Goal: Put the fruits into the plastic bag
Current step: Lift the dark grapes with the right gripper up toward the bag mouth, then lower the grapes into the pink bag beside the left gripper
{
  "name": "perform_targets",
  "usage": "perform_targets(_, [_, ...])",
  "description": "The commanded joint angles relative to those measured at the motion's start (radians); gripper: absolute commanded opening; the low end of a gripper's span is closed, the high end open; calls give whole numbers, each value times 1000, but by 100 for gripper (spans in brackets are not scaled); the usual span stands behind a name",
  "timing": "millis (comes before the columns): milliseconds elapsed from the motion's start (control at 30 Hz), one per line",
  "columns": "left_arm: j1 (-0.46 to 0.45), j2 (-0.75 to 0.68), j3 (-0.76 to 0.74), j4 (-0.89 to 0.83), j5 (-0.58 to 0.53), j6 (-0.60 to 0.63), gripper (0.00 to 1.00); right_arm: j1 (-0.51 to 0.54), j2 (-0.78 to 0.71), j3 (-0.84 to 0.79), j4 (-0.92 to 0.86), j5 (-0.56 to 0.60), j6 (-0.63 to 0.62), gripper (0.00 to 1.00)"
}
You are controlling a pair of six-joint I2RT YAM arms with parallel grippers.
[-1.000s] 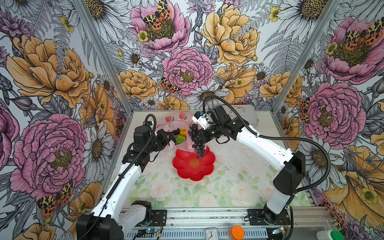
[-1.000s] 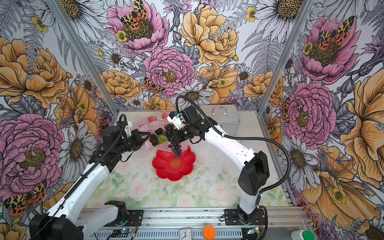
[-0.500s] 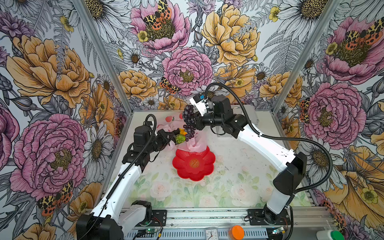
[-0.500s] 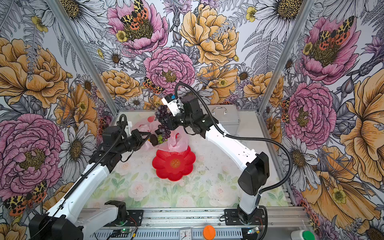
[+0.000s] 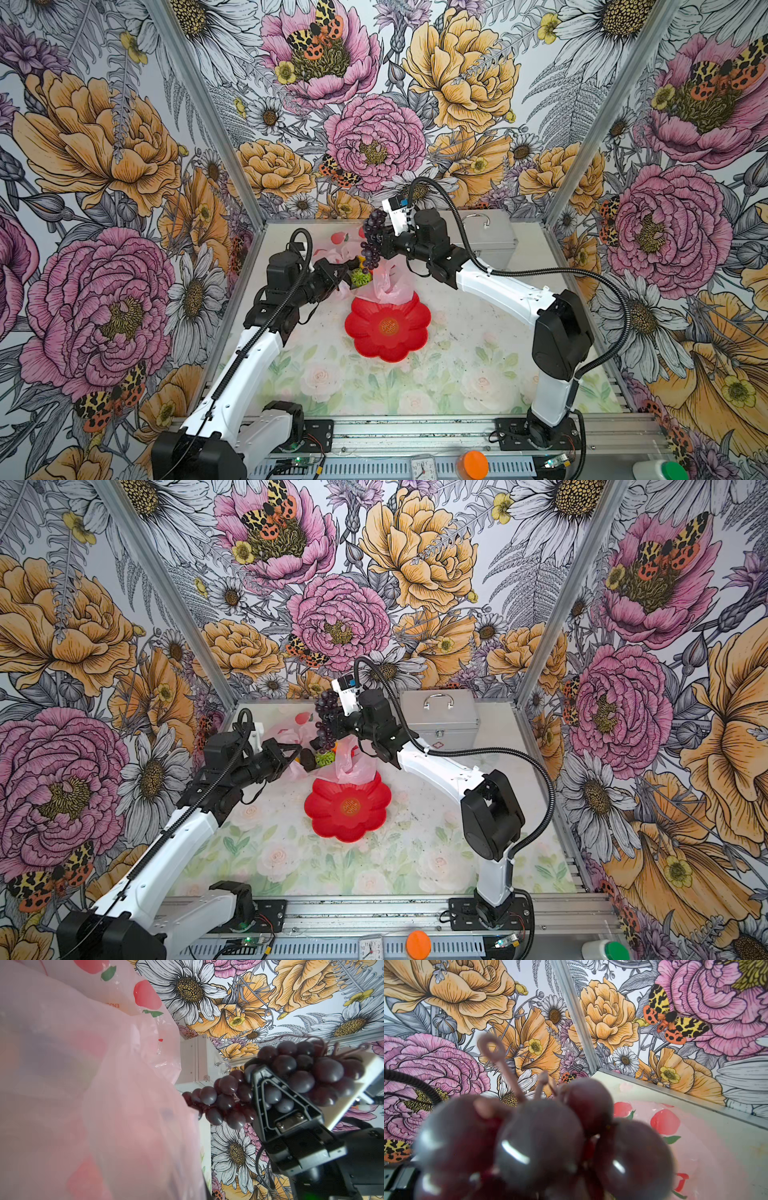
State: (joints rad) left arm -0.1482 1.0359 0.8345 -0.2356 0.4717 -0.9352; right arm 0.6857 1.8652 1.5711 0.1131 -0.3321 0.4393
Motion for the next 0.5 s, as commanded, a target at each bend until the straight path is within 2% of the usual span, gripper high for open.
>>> perform_targets(0, [3, -14, 27, 13, 3, 16, 0, -8, 17, -23, 161, 51, 68, 12])
perform_targets(467, [10, 11, 65, 44, 17, -23, 0, 7, 153, -16, 250, -16, 92, 12])
